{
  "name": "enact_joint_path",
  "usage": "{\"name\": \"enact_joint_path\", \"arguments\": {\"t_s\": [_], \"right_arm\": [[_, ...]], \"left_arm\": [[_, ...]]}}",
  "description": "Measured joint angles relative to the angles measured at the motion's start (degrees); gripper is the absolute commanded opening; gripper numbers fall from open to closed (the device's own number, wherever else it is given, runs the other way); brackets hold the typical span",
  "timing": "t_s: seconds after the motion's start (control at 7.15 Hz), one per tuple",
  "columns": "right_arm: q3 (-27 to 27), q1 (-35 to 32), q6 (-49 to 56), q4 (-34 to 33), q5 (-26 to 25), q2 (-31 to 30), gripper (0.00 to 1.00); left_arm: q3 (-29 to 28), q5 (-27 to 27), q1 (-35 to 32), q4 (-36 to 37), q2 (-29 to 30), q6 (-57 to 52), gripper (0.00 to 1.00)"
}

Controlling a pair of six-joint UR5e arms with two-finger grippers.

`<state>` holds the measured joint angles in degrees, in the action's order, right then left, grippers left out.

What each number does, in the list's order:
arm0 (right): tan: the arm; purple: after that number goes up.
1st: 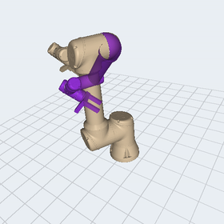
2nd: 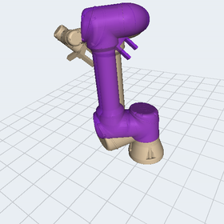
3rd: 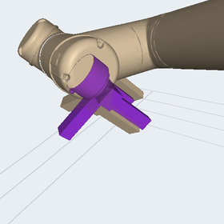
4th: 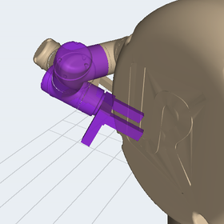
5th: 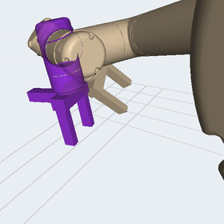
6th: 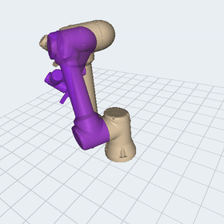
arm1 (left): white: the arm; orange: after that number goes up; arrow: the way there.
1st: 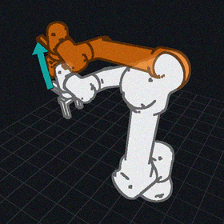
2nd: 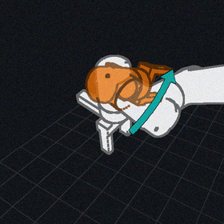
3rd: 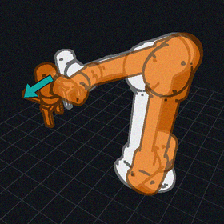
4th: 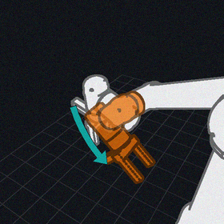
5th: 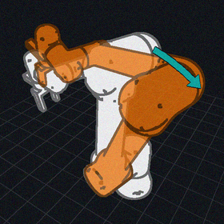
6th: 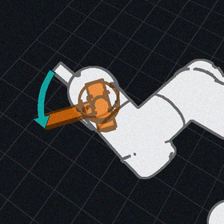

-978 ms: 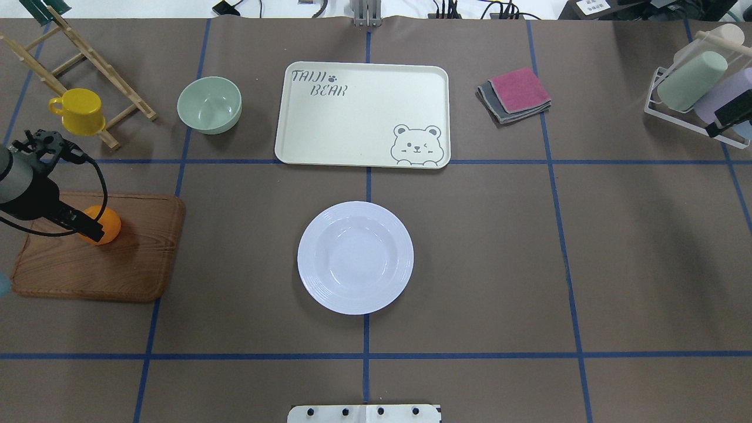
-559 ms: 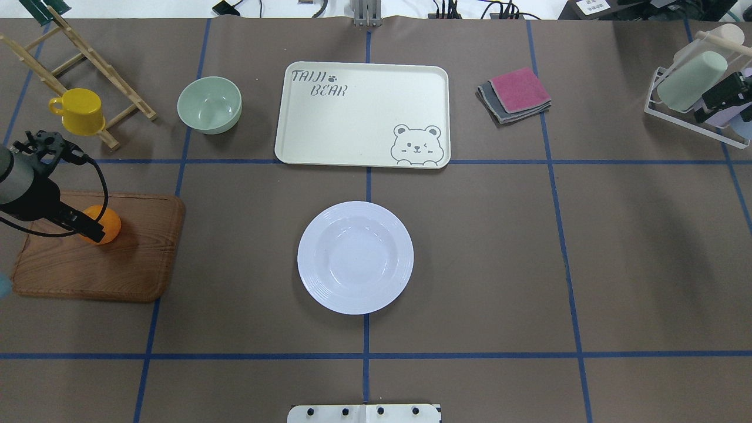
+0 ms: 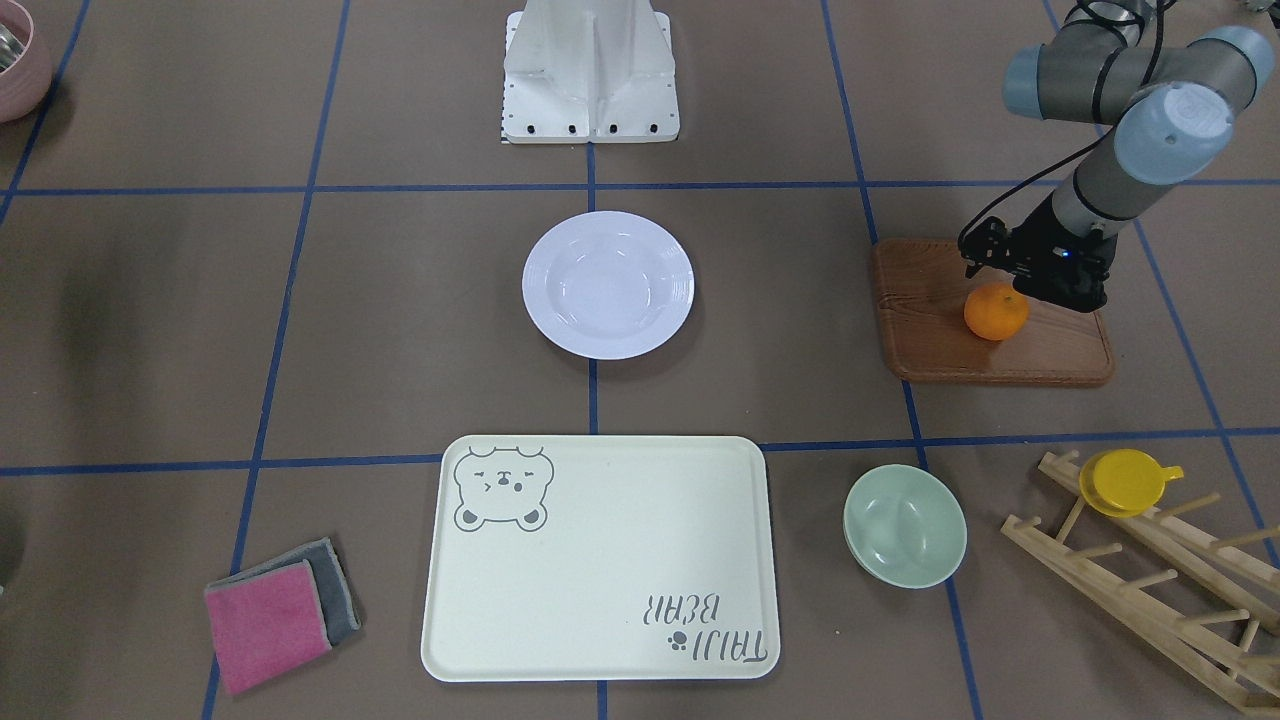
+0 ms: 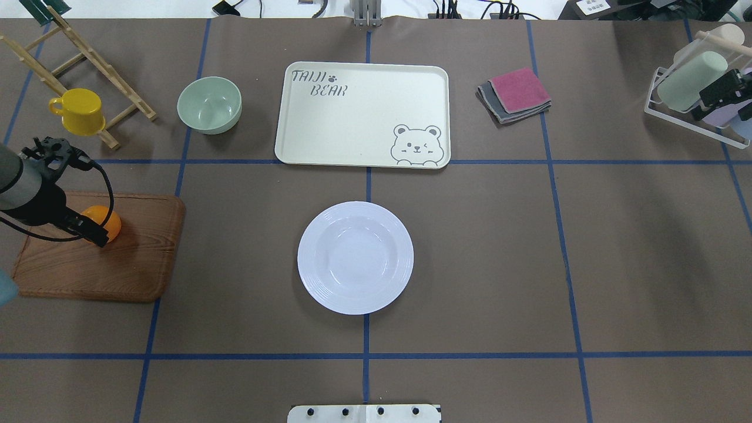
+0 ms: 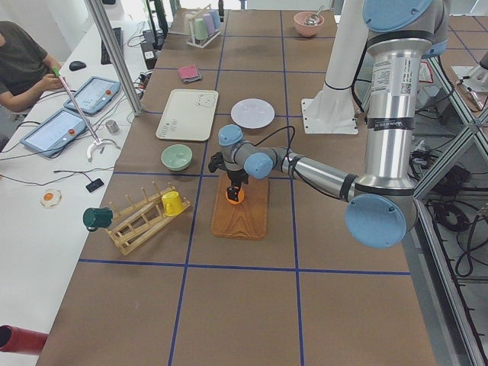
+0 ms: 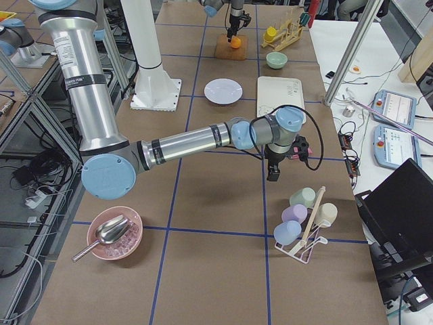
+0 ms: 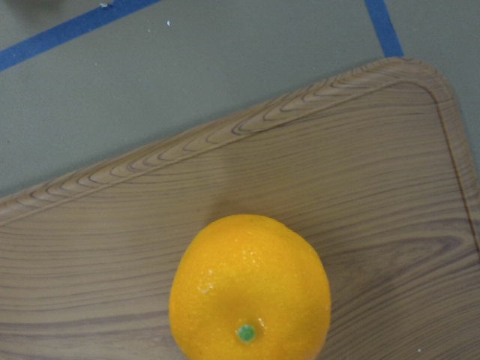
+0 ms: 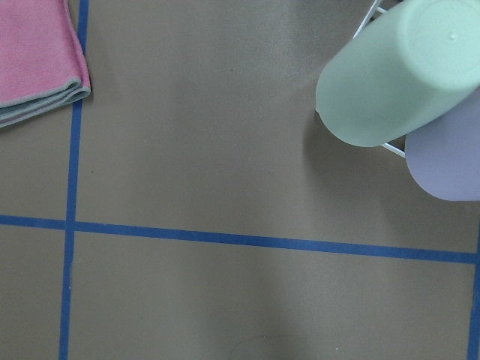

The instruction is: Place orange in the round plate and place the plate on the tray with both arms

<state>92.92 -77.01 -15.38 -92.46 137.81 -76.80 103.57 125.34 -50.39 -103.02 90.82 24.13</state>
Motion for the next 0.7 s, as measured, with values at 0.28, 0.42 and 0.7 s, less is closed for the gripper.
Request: {"name": "enact_joint_path", "arguments": {"t_s": [0.28, 0.42, 0.7], "right_arm": [[-0.2, 0.0, 0.0, 0.0, 0.0, 0.0, 1.0], [-0.3, 0.0, 0.0, 0.0, 0.0, 0.0, 1.0], [-0.4, 0.0, 0.0, 0.0, 0.0, 0.0, 1.0]], "left_arm": [[-2.2, -0.1, 0.3, -0.9, 1.1, 0.0, 1.0], [-3.8, -0.1, 0.4, -1.7, 2.0, 0.0, 1.0], [-6.1, -0.2, 0.6, -2.4, 3.3, 0.0, 0.06]]}}
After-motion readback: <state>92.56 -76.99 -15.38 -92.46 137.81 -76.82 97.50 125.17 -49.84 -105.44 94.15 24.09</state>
